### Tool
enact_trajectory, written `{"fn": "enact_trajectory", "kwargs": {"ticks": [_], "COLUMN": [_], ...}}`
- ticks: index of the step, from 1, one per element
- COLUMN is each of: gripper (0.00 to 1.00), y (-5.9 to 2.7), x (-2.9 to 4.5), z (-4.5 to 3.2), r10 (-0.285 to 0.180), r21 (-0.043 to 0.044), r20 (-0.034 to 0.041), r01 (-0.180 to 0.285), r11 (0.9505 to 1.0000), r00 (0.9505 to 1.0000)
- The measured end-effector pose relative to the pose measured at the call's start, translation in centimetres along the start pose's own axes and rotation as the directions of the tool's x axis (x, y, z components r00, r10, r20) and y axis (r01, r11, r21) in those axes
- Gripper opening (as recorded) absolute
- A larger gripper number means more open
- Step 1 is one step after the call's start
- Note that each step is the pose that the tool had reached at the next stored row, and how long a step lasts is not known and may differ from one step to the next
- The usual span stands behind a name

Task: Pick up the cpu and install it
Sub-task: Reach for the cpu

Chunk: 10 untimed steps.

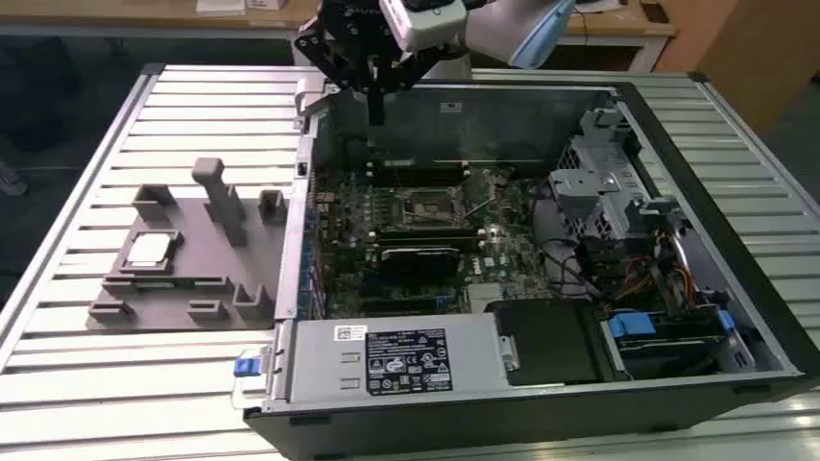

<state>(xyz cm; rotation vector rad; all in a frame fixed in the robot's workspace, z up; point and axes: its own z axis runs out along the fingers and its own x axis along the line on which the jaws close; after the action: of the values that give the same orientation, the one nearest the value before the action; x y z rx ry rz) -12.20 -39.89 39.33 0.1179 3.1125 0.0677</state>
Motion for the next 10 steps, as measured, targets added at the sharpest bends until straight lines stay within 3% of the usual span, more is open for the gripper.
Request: {"fn": "enact_trajectory", "kwargs": {"ticks": [10], "gripper": [0.11], "y": [-0.01], "x": [0.16], "z": [-0.01], "r10": [0.0], "r21": [0.0], "r20": [0.0], "r01": [0.0], "r11": [1.0], "r00": [1.0]}}
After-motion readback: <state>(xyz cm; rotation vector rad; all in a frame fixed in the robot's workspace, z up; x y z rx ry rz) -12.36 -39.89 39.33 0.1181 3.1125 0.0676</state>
